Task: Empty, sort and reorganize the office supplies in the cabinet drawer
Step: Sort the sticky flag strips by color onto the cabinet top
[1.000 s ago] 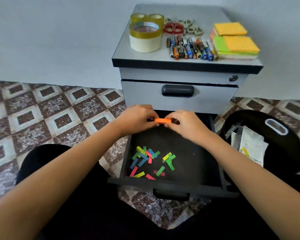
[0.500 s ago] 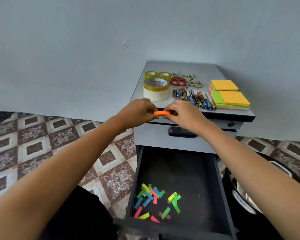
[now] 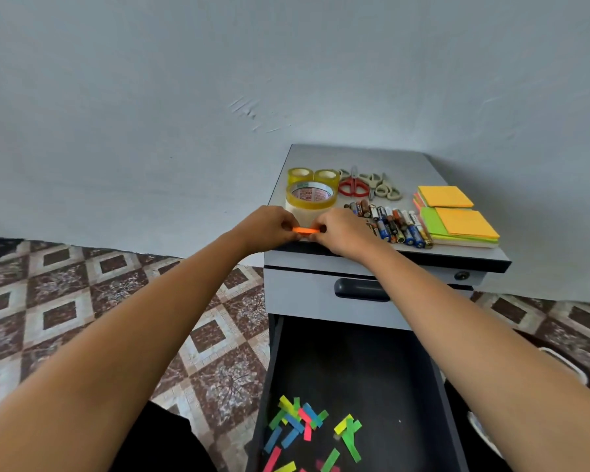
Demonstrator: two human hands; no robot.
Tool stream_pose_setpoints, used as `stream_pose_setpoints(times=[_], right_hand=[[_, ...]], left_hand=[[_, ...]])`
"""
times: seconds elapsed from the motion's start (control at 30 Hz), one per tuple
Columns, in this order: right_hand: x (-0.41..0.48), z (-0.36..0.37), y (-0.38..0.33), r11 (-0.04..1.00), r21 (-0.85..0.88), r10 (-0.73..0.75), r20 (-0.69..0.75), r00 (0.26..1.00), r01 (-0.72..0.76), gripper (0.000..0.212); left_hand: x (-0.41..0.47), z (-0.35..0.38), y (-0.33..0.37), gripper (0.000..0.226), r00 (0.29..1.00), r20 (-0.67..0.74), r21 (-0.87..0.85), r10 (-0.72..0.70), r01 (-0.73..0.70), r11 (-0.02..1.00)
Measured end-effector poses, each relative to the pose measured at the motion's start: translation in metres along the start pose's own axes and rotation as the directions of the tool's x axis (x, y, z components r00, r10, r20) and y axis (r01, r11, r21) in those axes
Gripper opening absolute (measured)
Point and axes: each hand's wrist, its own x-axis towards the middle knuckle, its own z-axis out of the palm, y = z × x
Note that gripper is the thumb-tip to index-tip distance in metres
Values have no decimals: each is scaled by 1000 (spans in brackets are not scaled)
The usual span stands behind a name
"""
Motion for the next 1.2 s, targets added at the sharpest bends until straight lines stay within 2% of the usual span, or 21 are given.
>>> stream_pose_setpoints(times=[0.13, 0.77, 0.93, 1.03, 1.2], right_hand=[[4, 3, 5, 1000, 21, 14, -10, 1000, -14, 19], [19, 4, 8, 999, 45, 28, -27, 999, -26, 23], [18, 2, 8, 999, 43, 24, -13, 1000, -23, 21], [18, 1, 8, 998, 53, 16, 0, 1000, -16, 20], [17, 2, 5, 996, 88, 9, 14, 1000, -10, 19]], left_hand=[[5, 1, -3, 24, 1000, -15, -9, 16, -16, 1000], [22, 2, -11, 25, 999, -10, -14, 45, -45, 999], [19, -3, -12, 30, 999, 22, -47, 36, -35, 998], [15, -4, -16, 33, 999, -8, -108, 44, -44, 993], [13, 0, -17, 22, 996, -53, -88, 74, -79, 993]])
